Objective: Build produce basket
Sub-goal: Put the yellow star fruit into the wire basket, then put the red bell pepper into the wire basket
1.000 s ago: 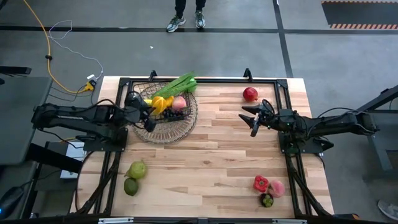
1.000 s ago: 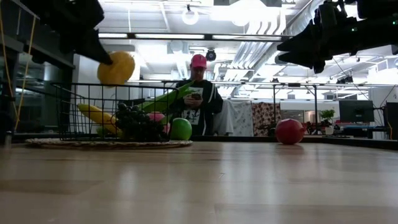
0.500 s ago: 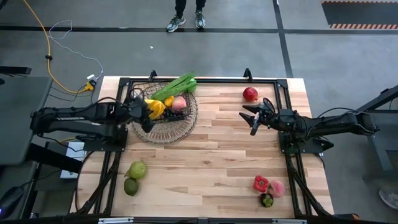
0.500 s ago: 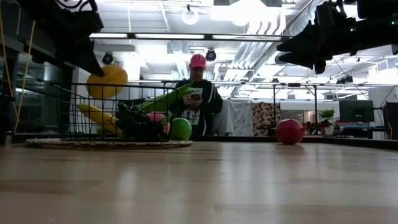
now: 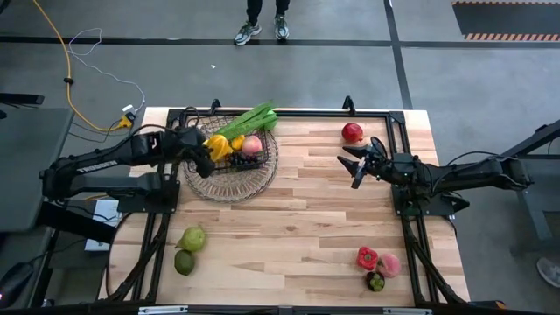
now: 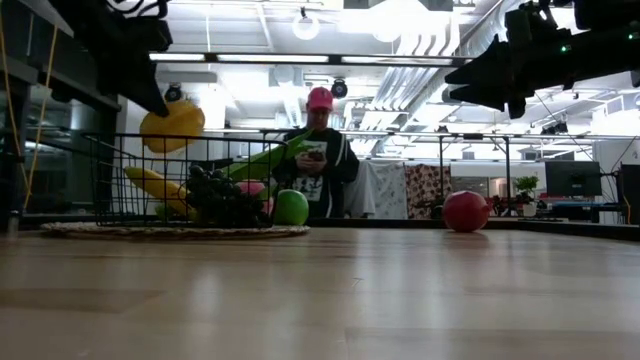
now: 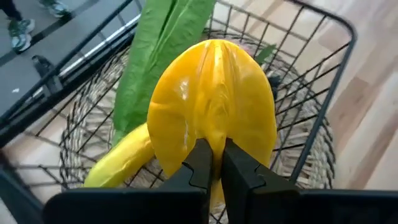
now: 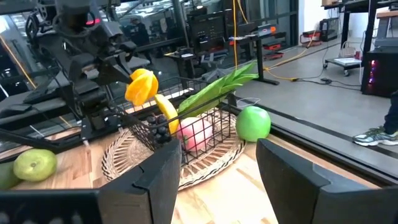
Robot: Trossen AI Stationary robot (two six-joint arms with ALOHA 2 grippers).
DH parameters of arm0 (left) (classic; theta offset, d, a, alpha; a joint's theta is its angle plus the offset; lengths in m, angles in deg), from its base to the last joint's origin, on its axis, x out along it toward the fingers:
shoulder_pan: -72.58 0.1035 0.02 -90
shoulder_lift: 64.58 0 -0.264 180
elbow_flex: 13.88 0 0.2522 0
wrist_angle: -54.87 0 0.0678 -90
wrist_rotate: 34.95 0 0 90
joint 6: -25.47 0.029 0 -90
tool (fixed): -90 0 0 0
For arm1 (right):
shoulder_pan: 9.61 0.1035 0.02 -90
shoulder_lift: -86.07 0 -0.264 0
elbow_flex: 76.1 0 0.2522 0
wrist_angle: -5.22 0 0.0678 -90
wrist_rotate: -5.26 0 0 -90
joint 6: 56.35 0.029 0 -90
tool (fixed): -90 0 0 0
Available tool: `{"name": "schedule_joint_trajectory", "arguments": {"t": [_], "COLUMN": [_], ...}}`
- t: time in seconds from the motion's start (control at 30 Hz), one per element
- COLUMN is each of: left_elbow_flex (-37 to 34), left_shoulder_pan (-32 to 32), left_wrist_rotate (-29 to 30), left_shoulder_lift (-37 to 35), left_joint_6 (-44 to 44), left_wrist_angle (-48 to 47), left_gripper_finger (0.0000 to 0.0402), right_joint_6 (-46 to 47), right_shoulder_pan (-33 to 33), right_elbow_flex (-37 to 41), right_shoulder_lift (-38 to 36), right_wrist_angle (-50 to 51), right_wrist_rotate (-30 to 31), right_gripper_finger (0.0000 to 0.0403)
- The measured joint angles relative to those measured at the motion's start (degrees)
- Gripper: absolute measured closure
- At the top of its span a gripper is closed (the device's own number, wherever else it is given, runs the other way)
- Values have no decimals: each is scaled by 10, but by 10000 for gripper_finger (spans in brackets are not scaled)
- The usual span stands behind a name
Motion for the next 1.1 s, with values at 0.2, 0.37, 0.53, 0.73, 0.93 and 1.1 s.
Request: {"name": "schedule_joint_trajectory", "arguments": {"t": [0.2,0.37,0.53,0.73,0.93,1.1], "left_elbow_flex": [16,17,23,91,69,-31], "left_shoulder_pan": [8,8,8,7,-45,-110], "left_wrist_rotate": [-47,-19,-20,-62,-56,-63], "left_shoulder_lift": [38,73,78,67,7,-34], "left_joint_6": [23,11,3,-13,1,48], "left_wrist_angle": [-9,-54,-61,-48,163,420], "left_gripper_finger": [353,302,250,208,204,205], "right_joint_6": [3,2,0,2,-1,-2], "right_shoulder_pan": [0,0,0,0,0,0], "right_elbow_flex": [0,0,0,0,0,0], "right_shoulder_lift": [0,0,0,0,0,0], "right_wrist_angle": [0,-1,-1,-3,-3,-3], "right_wrist_rotate": [0,-1,-1,-2,-2,-3], "right_gripper_finger": [203,203,203,203,203,203]}}
